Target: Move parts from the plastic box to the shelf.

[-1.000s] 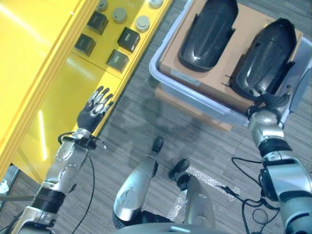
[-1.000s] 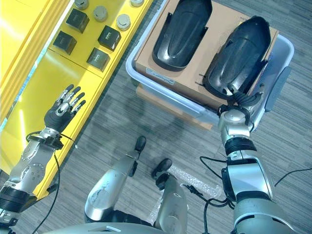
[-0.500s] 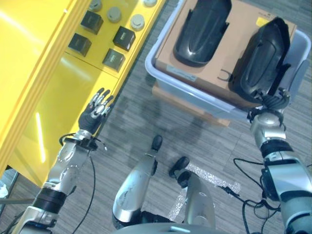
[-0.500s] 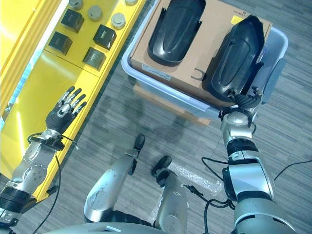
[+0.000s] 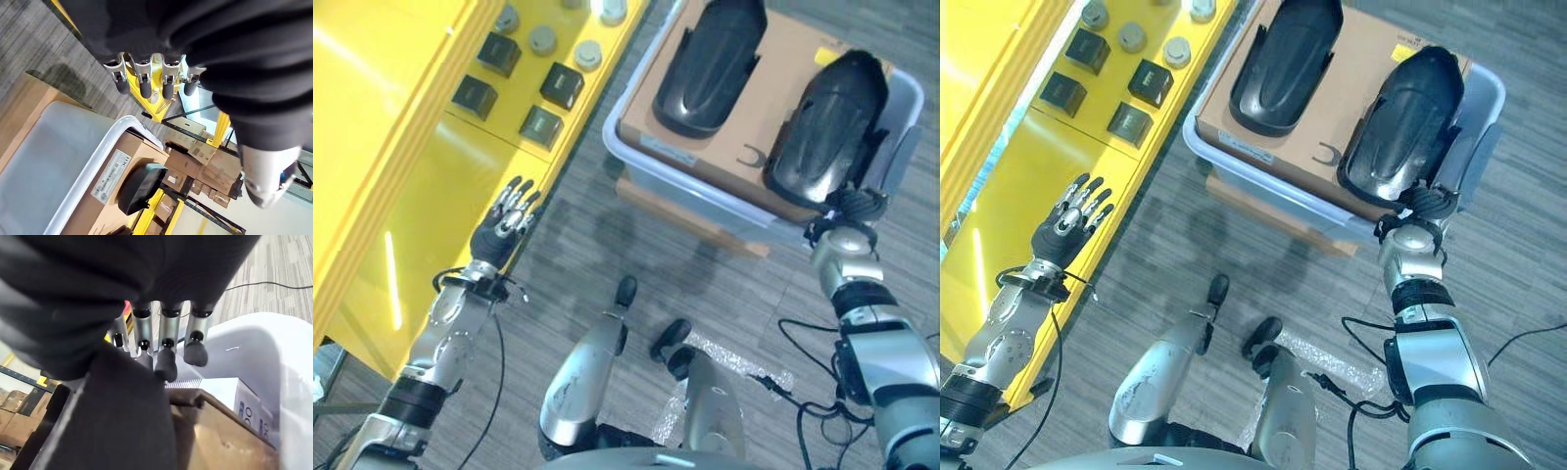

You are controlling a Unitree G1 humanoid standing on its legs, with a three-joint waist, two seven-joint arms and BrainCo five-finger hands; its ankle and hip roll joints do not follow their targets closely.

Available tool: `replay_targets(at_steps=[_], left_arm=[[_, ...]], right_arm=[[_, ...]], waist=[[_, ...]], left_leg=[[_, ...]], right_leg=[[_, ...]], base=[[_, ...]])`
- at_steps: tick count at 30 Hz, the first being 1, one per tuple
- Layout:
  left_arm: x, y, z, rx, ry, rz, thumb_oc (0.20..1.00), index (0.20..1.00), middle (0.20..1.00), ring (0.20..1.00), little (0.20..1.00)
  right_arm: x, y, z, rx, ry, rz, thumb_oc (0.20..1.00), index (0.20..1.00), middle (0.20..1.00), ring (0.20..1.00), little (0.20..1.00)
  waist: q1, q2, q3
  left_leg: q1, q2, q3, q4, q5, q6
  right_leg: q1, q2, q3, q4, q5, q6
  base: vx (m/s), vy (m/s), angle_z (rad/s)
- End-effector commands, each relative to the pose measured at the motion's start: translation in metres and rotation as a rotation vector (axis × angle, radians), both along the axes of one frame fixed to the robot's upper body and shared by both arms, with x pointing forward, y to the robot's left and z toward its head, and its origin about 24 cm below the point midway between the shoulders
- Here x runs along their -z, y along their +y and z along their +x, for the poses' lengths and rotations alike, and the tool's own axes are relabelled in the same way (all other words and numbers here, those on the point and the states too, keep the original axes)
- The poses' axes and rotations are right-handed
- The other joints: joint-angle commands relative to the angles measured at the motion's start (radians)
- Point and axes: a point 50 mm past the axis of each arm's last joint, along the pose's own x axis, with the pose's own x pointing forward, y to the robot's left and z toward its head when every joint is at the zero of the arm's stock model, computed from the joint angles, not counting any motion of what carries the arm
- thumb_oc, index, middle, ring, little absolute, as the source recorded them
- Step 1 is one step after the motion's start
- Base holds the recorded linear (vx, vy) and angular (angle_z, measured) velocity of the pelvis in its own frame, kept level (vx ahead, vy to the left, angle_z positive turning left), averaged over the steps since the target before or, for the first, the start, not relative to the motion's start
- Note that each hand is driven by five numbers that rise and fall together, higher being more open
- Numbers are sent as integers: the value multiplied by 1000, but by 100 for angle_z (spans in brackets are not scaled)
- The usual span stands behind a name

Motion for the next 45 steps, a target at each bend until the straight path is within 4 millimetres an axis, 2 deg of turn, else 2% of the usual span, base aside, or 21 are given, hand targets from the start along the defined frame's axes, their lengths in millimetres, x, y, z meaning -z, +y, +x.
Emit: replay_targets(at_steps=[1,5,9,13,17,20,23,25,30,31,38,40,45], left_arm=[[-18,4,-9,-1,-116,-35,1000,1000,1000,1000,1000],[-19,8,-17,-2,-102,-44,1000,1000,1000,1000,1000],[-17,11,-22,-5,-58,-50,1000,1000,1000,1000,1000],[-15,5,-22,19,-11,-66,1000,1000,1000,1000,1000],[-9,-20,-11,54,89,-75,1000,1000,1000,1000,1000],[-10,-33,1,52,134,-95,1000,1000,1000,1000,1000],[-12,-49,16,59,199,-126,1000,1000,1000,1000,1000],[-4,-64,27,44,271,-125,1000,1000,1000,1000,1000],[-2,-79,35,82,267,-117,1000,1000,1000,1000,1000],[-5,-87,36,80,250,-85,1000,1000,1000,1000,1000],[-19,-102,42,76,149,37,1000,1000,1000,1000,1000],[-28,-111,43,97,100,77,1000,1000,1000,1000,1000],[-33,-123,42,142,79,107,1000,1000,1000,1000,1000]], right_arm=[[-22,10,-2,-63,-177,-75,200,200,200,200,200],[-27,26,-8,-118,-247,-100,200,200,200,200,200],[-27,50,-20,-190,-307,-130,200,200,200,200,200],[-32,70,-29,-259,-369,-160,200,200,200,200,200],[-42,113,-35,-467,-446,-164,200,200,200,200,200],[-41,129,-34,-548,-431,-199,200,200,200,200,200],[-38,142,-32,-630,-432,-161,200,200,200,200,200],[-33,157,-31,-697,-420,-144,200,200,200,200,200],[-22,168,-28,-742,-368,-112,200,200,200,200,200],[-16,172,-26,-756,-348,-106,200,200,200,200,200],[-9,186,-19,-811,-298,-113,200,200,200,200,200],[-6,196,-17,-842,-280,-106,200,200,200,200,200],[-2,205,-16,-874,-261,-112,200,200,200,200,200]], waist=[[6,-23,-28],[3,-39,-73],[-9,-56,-146],[-24,-66,-213],[-75,-69,-319],[-105,-65,-358],[-138,-63,-393],[-167,-62,-416],[-191,-61,-434],[-196,-59,-438],[-205,-63,-453],[-208,-64,-459],[-211,-65,-464]], left_leg=[[-79,-9,25,152,-126,-21],[-13,-6,21,106,-121,-19],[83,2,23,44,-121,-19],[165,15,35,-13,-119,-20],[270,35,60,-87,-104,-20],[308,39,74,-120,-96,-22],[345,46,91,-150,-89,-26],[376,49,105,-175,-86,-28],[397,51,119,-193,-87,-29],[405,52,124,-201,-87,-29],[417,53,132,-213,-94,-28],[424,53,135,-222,-93,-28],[429,52,136,-227,-94,-26]], right_leg=[[114,-6,38,-215,122,90],[168,0,38,-252,124,92],[241,10,44,-300,126,98],[301,20,50,-341,129,101],[352,30,74,-369,142,109],[364,35,86,-382,149,114],[377,40,100,-398,157,119],[387,45,111,-414,167,124],[393,48,121,-429,173,127],[396,48,121,-437,176,128],[400,49,122,-450,177,131],[404,51,121,-456,178,132],[406,51,120,-459,178,133]], base=[[0,0,0],[29,-19,-1],[68,-20,-4],[60,-4,-6],[59,23,-18],[30,25,-25],[18,-1,-23],[10,-22,-34],[2,-26,-19],[-2,-27,-6],[4,-10,-1],[0,0,0],[0,0,0]])
